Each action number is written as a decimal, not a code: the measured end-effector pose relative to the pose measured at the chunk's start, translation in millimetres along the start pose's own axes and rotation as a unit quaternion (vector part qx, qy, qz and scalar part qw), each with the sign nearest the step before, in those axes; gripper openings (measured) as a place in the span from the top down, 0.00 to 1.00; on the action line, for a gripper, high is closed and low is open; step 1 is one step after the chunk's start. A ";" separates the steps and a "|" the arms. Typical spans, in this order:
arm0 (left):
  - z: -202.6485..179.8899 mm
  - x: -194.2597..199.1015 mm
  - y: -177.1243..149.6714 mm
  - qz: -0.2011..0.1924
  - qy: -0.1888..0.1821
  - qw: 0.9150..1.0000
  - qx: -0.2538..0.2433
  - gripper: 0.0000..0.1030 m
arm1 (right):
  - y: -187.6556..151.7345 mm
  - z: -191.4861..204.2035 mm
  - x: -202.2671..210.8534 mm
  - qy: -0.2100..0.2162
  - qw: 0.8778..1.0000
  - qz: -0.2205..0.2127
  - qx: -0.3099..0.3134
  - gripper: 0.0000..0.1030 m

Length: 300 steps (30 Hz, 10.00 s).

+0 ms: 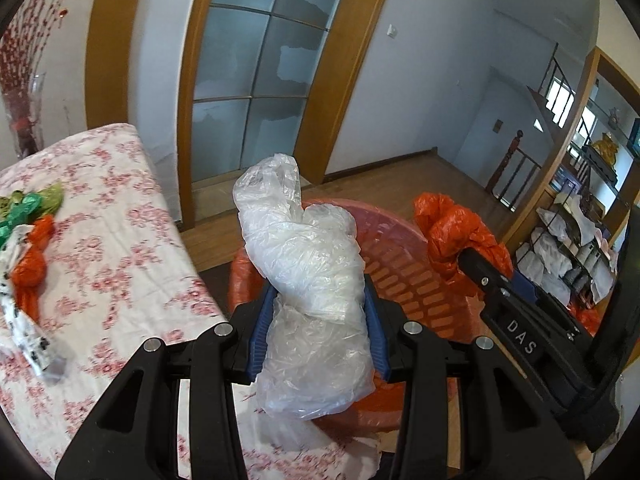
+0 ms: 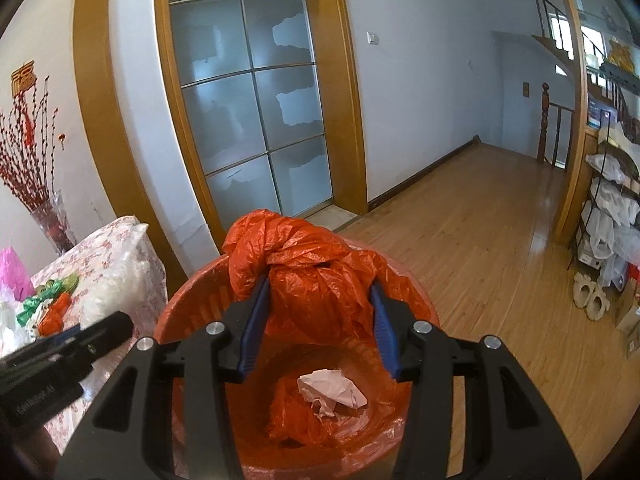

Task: Collect trash
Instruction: 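Open both tools to drop the clear and red bags into the wastebasket, then grasp another clear bag with the left tool while the right tool grasps the paw-print bag, then carry the clear bag and paw-print bag over the orange wastebasket with both tools, then open both tools to drop the clear and paw-print bags into the wastebasket, then move both tools back to the bed and grasp the white bag with the left tool, then grasp the orange bag with the right tool while the left tool holds the white bag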

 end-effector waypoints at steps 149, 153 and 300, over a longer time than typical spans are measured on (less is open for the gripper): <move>200.3 165.9 22.9 -0.135 0.163 0.969 0.125 0.69 | 30.2 171.4 38.6 0.159 0.976 0.008 0.149 0.84; 171.5 150.6 24.6 -0.125 0.141 0.976 0.109 0.69 | 31.5 143.6 39.9 0.141 0.981 0.003 0.132 0.84; 334.0 236.5 11.2 -0.152 0.275 0.925 0.214 0.76 | 12.3 372.5 -44.8 0.247 0.934 0.129 0.224 0.43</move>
Point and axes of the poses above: each gripper's, at about its wrist camera, not at the fingertips, and x roughly against the way its jaws point, z to its left, y to its top, the point moved 3 cm from there along -x, roughly the way its jaws point, and after that the axes turned 14 degrees about x, right-handed, at the moved point
